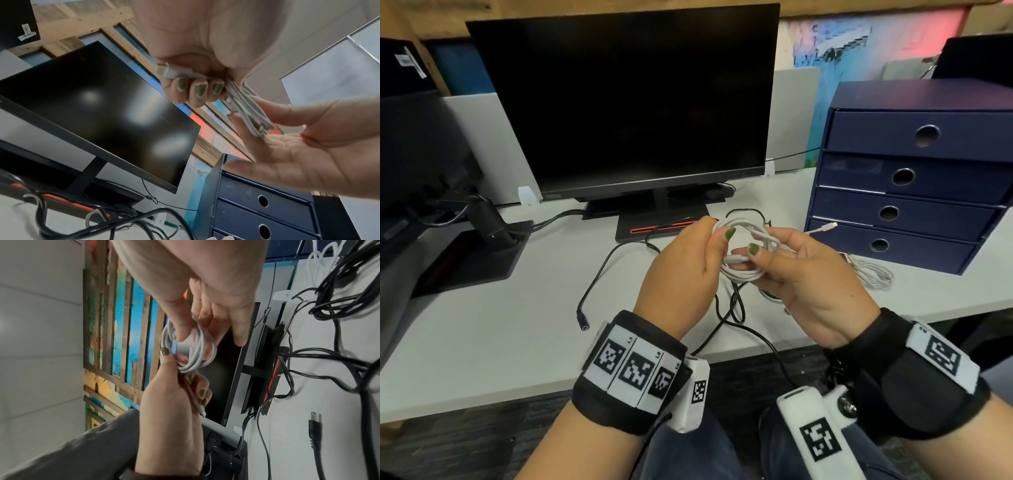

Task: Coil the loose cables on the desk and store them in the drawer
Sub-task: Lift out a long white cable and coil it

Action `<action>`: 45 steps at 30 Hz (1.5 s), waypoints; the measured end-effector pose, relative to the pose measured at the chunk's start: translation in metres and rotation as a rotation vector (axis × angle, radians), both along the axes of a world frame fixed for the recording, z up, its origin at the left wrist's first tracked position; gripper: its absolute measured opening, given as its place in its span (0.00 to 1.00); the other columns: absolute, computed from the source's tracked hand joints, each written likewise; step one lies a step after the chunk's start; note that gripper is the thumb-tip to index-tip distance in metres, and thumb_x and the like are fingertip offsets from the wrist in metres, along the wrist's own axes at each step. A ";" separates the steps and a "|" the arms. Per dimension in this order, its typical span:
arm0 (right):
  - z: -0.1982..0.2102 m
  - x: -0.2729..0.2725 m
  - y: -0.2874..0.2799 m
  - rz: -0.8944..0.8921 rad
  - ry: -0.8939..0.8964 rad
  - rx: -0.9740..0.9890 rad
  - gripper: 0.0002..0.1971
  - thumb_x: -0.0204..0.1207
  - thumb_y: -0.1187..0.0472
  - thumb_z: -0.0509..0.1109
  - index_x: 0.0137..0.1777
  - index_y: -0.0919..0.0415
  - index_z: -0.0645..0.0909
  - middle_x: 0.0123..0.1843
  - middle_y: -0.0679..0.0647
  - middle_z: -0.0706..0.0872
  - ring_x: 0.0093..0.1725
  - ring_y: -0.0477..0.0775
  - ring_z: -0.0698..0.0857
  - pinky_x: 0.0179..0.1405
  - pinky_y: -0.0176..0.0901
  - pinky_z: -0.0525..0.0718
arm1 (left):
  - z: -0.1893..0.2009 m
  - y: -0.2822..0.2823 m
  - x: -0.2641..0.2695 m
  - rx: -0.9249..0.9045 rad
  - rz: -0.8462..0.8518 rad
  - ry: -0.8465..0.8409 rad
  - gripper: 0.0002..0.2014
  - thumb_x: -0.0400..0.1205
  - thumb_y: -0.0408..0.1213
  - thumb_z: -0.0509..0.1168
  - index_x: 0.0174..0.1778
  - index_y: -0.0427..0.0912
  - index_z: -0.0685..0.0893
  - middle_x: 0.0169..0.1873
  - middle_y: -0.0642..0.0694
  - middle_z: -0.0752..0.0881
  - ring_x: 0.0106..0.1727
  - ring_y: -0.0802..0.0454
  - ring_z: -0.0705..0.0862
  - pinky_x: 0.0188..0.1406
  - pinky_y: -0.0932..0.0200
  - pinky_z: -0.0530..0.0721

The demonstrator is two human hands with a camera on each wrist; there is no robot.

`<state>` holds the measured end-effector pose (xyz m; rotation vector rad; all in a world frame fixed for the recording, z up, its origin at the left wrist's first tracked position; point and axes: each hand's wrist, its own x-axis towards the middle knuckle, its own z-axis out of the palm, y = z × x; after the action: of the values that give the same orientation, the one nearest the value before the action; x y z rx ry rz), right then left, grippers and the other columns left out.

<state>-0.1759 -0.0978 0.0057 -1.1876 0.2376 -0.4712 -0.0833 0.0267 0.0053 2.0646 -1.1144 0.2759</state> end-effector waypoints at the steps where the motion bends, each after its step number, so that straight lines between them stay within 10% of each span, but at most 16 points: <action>1: 0.000 0.000 0.000 -0.014 0.010 -0.010 0.12 0.75 0.70 0.69 0.58 0.63 0.80 0.44 0.61 0.91 0.42 0.54 0.90 0.44 0.44 0.86 | 0.001 0.000 0.000 0.011 0.007 -0.017 0.17 0.87 0.51 0.45 0.47 0.45 0.75 0.35 0.53 0.76 0.37 0.56 0.77 0.35 0.55 0.78; 9: -0.001 0.000 0.001 -0.065 -0.020 0.005 0.17 0.62 0.68 0.76 0.51 0.59 0.81 0.38 0.57 0.91 0.37 0.51 0.89 0.42 0.45 0.83 | 0.002 0.005 0.004 0.088 -0.012 -0.052 0.15 0.86 0.52 0.44 0.43 0.48 0.70 0.32 0.55 0.72 0.36 0.58 0.74 0.33 0.58 0.71; 23: 0.007 0.004 -0.003 -0.050 -0.214 0.117 0.18 0.72 0.81 0.64 0.53 0.59 0.76 0.39 0.59 0.86 0.43 0.56 0.86 0.54 0.51 0.85 | 0.012 0.003 -0.006 -0.133 -0.143 0.161 0.05 0.87 0.39 0.56 0.55 0.50 0.76 0.39 0.55 0.83 0.41 0.57 0.81 0.41 0.56 0.81; 27: 0.007 0.003 -0.006 -0.018 -0.216 0.126 0.21 0.72 0.82 0.59 0.58 0.60 0.77 0.40 0.62 0.82 0.40 0.56 0.82 0.44 0.46 0.84 | 0.014 0.001 -0.008 -0.214 -0.185 0.308 0.06 0.86 0.39 0.60 0.53 0.48 0.82 0.41 0.56 0.84 0.44 0.60 0.81 0.44 0.63 0.80; 33: 0.014 -0.001 -0.010 -0.005 -0.085 -0.280 0.34 0.60 0.78 0.60 0.67 0.54 0.75 0.28 0.59 0.81 0.31 0.54 0.80 0.33 0.44 0.79 | 0.013 0.002 -0.005 -0.238 -0.148 0.388 0.06 0.83 0.41 0.64 0.47 0.53 0.87 0.46 0.54 0.82 0.47 0.62 0.80 0.49 0.60 0.79; 38: 0.009 0.003 -0.012 -0.017 0.021 -0.443 0.30 0.71 0.77 0.62 0.70 0.49 0.74 0.39 0.58 0.90 0.44 0.56 0.89 0.59 0.60 0.83 | 0.016 0.005 -0.001 -0.258 -0.111 0.342 0.07 0.81 0.39 0.67 0.49 0.54 0.89 0.45 0.47 0.83 0.41 0.63 0.80 0.42 0.72 0.79; 45: 0.009 -0.004 -0.020 0.037 0.090 -0.479 0.23 0.71 0.66 0.68 0.65 0.46 0.80 0.54 0.53 0.90 0.59 0.64 0.85 0.65 0.70 0.78 | 0.012 0.002 0.002 -0.368 -0.032 0.455 0.07 0.77 0.37 0.73 0.50 0.49 0.90 0.38 0.49 0.89 0.41 0.52 0.87 0.47 0.51 0.87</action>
<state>-0.1795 -0.1177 0.0152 -1.6806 0.1840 -0.4560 -0.0811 0.0288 0.0171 1.6683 -0.7521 -0.0104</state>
